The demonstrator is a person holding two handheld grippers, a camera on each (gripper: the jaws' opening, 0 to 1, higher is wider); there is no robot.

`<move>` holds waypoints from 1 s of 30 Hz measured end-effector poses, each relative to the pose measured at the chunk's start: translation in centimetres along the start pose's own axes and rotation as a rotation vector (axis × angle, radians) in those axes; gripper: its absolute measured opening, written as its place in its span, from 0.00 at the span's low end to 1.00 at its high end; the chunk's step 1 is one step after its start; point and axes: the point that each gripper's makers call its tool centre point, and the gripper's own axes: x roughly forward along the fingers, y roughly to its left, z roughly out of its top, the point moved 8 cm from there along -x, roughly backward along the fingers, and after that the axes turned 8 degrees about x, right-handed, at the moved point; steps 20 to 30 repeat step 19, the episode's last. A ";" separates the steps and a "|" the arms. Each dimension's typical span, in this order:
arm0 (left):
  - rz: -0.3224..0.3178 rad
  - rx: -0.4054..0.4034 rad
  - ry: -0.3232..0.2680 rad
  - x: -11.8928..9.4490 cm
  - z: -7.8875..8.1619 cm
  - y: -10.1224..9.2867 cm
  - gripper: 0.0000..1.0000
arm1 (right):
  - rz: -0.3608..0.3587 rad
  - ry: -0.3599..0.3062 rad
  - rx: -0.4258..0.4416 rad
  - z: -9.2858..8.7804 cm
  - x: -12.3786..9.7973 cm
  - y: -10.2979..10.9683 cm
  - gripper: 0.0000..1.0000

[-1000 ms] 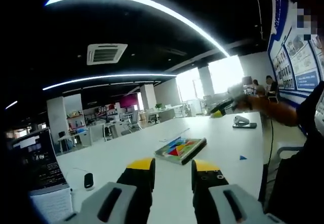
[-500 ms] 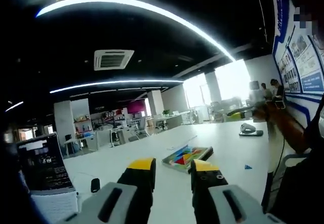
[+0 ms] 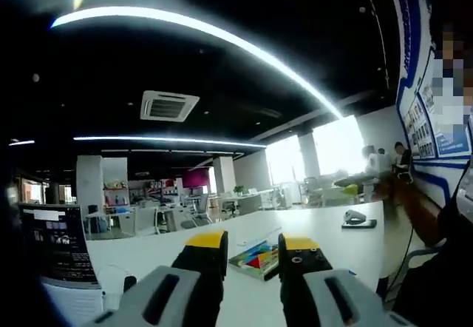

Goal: Pick up the tangram pieces one by one and place each piece onto its matching region on the pattern sheet, fitting the shapes together until the outline on the sheet is completely filled by the tangram pieces

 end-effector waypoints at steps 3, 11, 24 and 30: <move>-0.014 -0.004 -0.008 0.1 0.1 -0.1 0.29 | 0.063 -0.038 0.105 0.1 -0.2 0.0 0.44; -0.031 -0.015 -0.034 0.2 0.4 -0.2 0.29 | 0.164 -0.112 0.252 0.6 -0.5 0.1 0.42; -0.063 -0.009 -0.007 0.5 0.1 -0.7 0.29 | 0.152 -0.100 0.142 1.4 -0.8 1.3 0.41; -0.063 -0.009 -0.007 0.5 0.1 -0.7 0.29 | 0.152 -0.100 0.142 1.4 -0.8 1.3 0.41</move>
